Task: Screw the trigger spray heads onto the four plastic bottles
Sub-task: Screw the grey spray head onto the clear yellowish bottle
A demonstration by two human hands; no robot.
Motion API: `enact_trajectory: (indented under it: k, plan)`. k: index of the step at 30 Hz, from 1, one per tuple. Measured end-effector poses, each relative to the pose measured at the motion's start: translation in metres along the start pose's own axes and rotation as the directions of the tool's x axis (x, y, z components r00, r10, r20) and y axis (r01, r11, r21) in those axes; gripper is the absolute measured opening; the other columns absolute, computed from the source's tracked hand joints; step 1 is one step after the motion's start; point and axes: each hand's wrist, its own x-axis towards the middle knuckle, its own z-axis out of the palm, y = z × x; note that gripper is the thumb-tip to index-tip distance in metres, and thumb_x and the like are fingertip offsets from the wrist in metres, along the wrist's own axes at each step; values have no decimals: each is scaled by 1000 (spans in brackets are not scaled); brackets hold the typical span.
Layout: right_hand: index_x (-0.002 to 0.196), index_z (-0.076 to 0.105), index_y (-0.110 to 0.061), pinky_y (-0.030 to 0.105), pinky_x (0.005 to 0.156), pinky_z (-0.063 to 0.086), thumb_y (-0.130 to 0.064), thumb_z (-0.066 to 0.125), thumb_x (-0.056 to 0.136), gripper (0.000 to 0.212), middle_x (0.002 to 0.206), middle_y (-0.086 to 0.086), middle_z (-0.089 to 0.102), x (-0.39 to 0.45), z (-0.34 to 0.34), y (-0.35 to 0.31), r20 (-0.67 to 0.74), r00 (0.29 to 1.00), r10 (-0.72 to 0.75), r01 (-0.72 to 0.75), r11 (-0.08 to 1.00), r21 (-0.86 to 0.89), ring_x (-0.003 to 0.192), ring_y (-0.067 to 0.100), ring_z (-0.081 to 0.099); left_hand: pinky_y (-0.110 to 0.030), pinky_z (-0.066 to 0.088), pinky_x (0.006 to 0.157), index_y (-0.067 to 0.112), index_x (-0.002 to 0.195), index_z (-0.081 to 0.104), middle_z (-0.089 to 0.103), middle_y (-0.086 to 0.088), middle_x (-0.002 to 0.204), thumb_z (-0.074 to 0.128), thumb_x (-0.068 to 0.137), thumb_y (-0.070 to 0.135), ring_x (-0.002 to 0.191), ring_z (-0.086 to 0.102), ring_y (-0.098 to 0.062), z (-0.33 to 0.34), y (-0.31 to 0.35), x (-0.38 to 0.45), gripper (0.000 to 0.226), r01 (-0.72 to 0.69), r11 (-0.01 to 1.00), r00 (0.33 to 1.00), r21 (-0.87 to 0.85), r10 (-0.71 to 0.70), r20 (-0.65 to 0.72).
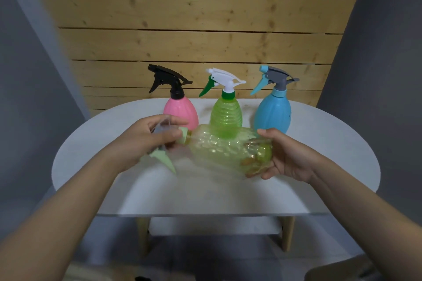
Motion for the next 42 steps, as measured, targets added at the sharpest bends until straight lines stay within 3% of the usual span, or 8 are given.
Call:
enact_trajectory:
  k: [4, 7, 16, 20, 24, 28, 33, 42]
  plan:
    - [113, 62, -15, 26, 48, 55, -51, 58, 70, 57, 104, 22, 70, 4, 13, -1, 32, 997, -72, 66, 984, 164, 82, 39, 71, -26, 56, 77, 11, 112, 61, 67, -10, 104, 58, 77, 36, 90, 69, -15, -11, 2, -3, 44, -50, 901, 998, -431, 55, -2]
    - [124, 56, -15, 28, 57, 58, -48, 53, 75, 60, 108, 19, 69, 11, 34, 0, 107, 982, -153, 110, 936, 336, 91, 39, 69, -32, 55, 84, 9, 119, 58, 70, -9, 113, 78, 57, 50, 106, 65, -22, -7, 5, -7, 76, -43, 830, 998, -557, 59, 10]
    - [138, 44, -16, 42, 94, 51, -32, 54, 84, 58, 136, 15, 54, 43, 109, 4, 194, 917, -349, 229, 857, 461, 111, 29, 61, -20, 55, 65, 22, 123, 51, 67, 2, 113, 68, 64, 42, 91, 69, -8, 26, 7, -12, 64, -105, 962, 961, -253, 33, -275]
    - [137, 44, -20, 43, 99, 46, -33, 59, 81, 59, 123, 8, 63, 55, 128, 7, 193, 920, -340, 244, 885, 397, 104, 26, 65, -29, 57, 75, 22, 127, 49, 66, -3, 116, 74, 67, 41, 94, 69, -14, 8, -1, -8, 68, -31, 976, 924, -216, -55, -379]
    - [134, 47, -20, 37, 87, 53, -25, 62, 83, 54, 124, 9, 61, 64, 134, 6, 34, 957, -288, 279, 945, 170, 106, 28, 63, -23, 56, 68, 23, 129, 46, 66, -2, 112, 80, 65, 35, 87, 71, -10, -24, -12, -6, 73, 5, 978, 899, -208, -95, -427]
    - [119, 58, -16, 24, 62, 54, -12, 62, 85, 34, 112, 14, 66, 66, 135, 7, -163, 942, -293, 302, 952, 37, 90, 24, 68, -32, 46, 90, 25, 135, 39, 54, -3, 124, 82, 62, 33, 109, 58, -19, -62, -29, -1, 85, 94, 992, 821, -84, -125, -556]
    - [110, 61, -15, 22, 57, 53, -12, 64, 82, 28, 98, 9, 67, 66, 137, 9, -125, 952, -279, 272, 959, -77, 80, 19, 67, -34, 42, 93, 28, 140, 32, 38, -6, 139, 81, 66, 28, 124, 42, -22, -78, -52, 15, 89, 182, 977, 840, 113, -95, -535]
    - [113, 58, -11, 22, 57, 52, -9, 63, 83, 31, 99, 12, 64, 76, 130, 11, -137, 974, -183, 165, 978, -131, 74, 19, 65, -37, 36, 104, 25, 144, 22, 32, -3, 149, 74, 75, 23, 133, 34, -22, -76, -75, 39, 87, 169, 983, 853, 68, -112, -509]
